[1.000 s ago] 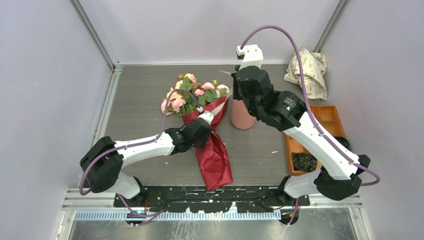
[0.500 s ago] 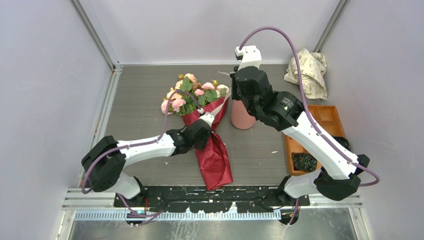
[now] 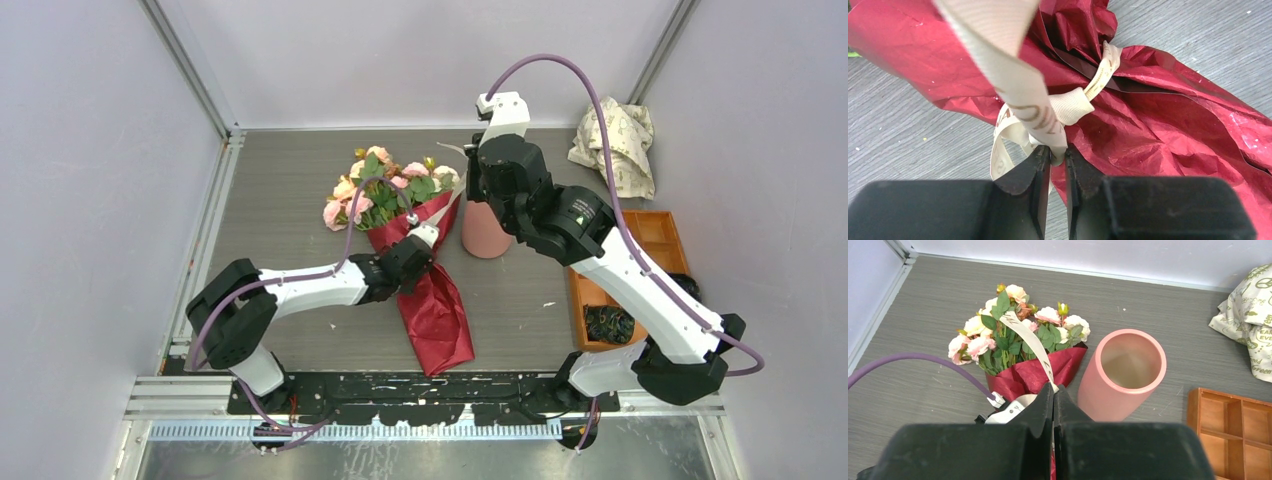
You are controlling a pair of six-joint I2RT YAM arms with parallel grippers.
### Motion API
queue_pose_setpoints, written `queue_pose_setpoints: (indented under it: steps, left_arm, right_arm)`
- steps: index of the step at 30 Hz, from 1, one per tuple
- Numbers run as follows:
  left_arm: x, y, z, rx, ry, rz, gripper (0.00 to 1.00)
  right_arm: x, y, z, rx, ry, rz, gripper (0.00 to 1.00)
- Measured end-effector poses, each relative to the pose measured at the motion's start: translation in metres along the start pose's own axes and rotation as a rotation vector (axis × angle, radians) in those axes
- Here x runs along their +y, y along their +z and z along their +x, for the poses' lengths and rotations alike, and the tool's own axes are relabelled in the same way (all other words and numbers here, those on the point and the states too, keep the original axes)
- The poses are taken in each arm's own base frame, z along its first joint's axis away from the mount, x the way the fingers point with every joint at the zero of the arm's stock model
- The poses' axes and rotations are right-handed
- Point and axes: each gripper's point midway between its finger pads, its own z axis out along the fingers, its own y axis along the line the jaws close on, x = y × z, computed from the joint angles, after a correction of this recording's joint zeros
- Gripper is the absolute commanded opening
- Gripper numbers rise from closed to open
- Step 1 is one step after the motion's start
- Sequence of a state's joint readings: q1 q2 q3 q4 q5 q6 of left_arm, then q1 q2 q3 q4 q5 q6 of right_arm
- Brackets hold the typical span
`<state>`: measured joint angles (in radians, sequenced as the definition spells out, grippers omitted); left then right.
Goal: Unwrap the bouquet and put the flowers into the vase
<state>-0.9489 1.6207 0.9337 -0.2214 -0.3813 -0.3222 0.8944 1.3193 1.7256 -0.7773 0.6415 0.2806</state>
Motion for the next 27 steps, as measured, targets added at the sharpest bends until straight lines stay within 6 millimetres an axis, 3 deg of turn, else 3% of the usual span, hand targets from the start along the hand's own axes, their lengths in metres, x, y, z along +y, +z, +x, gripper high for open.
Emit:
queue_pose_setpoints:
  steps: [8,17,21,27]
  left_arm:
    - [0.012,-0.010,-0.009,-0.026,0.007,-0.045,0.08]
    - [0.029,-0.041,-0.027,-0.097,-0.032,-0.083,0.03]
    - [0.043,-0.071,-0.037,-0.154,-0.080,-0.098,0.03]
    - [0.085,-0.149,-0.062,-0.333,-0.207,-0.142,0.08]
  right_arm:
    - [0.004,0.001,0.005,0.014,0.005,-0.020,0.01]
    - [0.006,0.005,0.013,0.031,-0.001,-0.024,0.01]
    - [0.006,0.008,0.021,0.046,-0.014,-0.016,0.01]
    - [0.003,0.010,0.027,0.057,-0.023,-0.003,0.01]
